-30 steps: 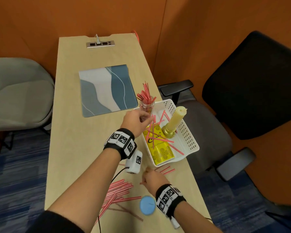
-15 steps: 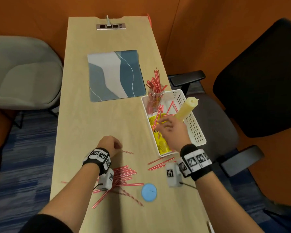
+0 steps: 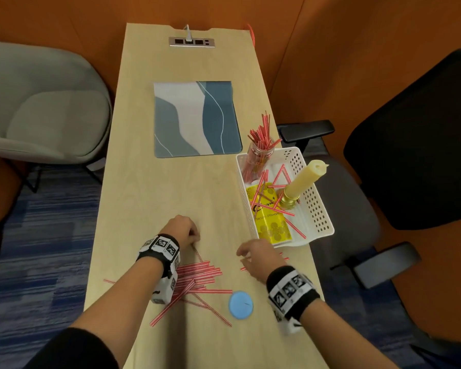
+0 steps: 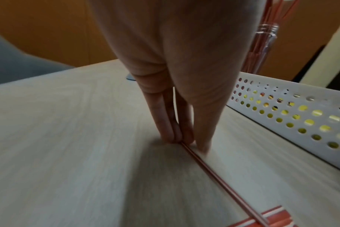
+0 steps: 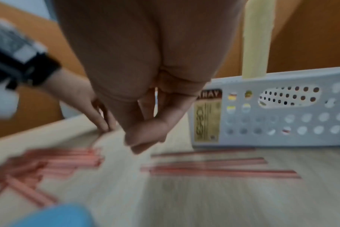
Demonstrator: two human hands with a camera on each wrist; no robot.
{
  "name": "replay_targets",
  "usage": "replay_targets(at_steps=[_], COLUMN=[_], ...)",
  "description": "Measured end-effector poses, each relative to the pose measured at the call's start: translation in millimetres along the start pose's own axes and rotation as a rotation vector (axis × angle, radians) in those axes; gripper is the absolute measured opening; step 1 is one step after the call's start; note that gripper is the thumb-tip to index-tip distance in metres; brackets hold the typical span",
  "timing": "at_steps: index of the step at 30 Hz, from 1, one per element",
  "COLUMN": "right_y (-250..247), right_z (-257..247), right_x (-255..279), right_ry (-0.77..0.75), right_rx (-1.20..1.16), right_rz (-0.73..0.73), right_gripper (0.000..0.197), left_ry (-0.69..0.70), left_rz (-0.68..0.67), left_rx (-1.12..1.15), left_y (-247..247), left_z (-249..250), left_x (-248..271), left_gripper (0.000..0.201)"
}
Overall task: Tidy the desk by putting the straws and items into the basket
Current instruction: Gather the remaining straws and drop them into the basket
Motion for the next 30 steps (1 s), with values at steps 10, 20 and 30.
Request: replay_targets(at_steps=[10,20,30], right_y=[42,37,-15], right_z=[21,13,-10], right_x=[-12,-5,22], right_ry=[-0.042,-0.036,-0.071], right_rx=[0.305,0.221,-0.319], right_rz=[0.083,0.062,0.294], right_gripper=[0.034,0.017,0.001], left_ry=[0.022,-0.283,-0.467], left_rz=[-0.079,0.365,0.160], left_rx=[-0.050,0.061,0.008], left_y=[-2,17,20], left_z=[-9,-17,-7], left_x=[20,53,34], left_gripper=[0.014,0.007,0.019])
Point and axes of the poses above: each hand's wrist, its own x-axis away from the middle knuckle, its own y-axis out of the palm, z = x × y, the point moved 1 cm from there along -x, towards the middle knuckle, and after that the axes turned 14 degrees about y, right-handed, at the moved point
